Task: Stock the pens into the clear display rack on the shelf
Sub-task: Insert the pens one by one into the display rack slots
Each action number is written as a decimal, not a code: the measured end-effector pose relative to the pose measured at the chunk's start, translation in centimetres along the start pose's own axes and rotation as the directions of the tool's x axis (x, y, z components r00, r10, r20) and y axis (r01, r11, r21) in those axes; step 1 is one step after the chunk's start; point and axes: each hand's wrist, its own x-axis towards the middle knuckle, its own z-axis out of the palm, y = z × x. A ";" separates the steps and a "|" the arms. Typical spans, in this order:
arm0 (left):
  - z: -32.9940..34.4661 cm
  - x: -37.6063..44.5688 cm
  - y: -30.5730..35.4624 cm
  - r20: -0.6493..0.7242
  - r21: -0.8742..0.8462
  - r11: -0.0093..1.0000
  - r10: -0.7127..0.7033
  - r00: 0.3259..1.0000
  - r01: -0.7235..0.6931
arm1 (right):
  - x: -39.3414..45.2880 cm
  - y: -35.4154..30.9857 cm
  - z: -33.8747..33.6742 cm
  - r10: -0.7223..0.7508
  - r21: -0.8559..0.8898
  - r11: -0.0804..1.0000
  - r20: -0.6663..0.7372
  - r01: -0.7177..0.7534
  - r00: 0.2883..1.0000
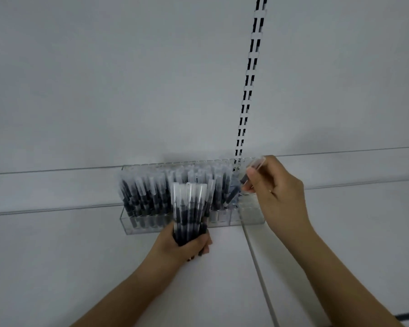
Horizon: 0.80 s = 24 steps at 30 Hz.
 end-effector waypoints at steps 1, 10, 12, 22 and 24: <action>0.0 0.1 0.0 -0.003 -0.002 1.000 -0.003 1.000 0.003 | 0.1 -0.1 0.1 -0.019 -0.045 0.999 0.023 0.020 1.000; 0.3 0.0 0.2 0.033 -0.051 0.998 -0.030 0.999 0.032 | 0.6 0.8 1.7 -0.015 -0.474 0.867 0.289 0.156 0.957; 0.3 0.1 0.2 0.019 -0.087 0.995 -0.038 0.999 0.039 | 0.4 1.1 2.3 -0.024 -0.538 0.822 0.291 0.184 0.956; -0.1 0.0 -0.2 0.069 -0.156 0.987 -0.016 0.997 0.026 | -4.5 1.0 2.7 -0.015 -0.197 0.980 0.094 0.033 0.995; 0.0 0.0 -0.3 0.096 -0.129 0.992 0.022 0.995 -0.010 | -5.0 1.2 3.2 -0.006 -0.087 0.996 0.193 0.024 0.981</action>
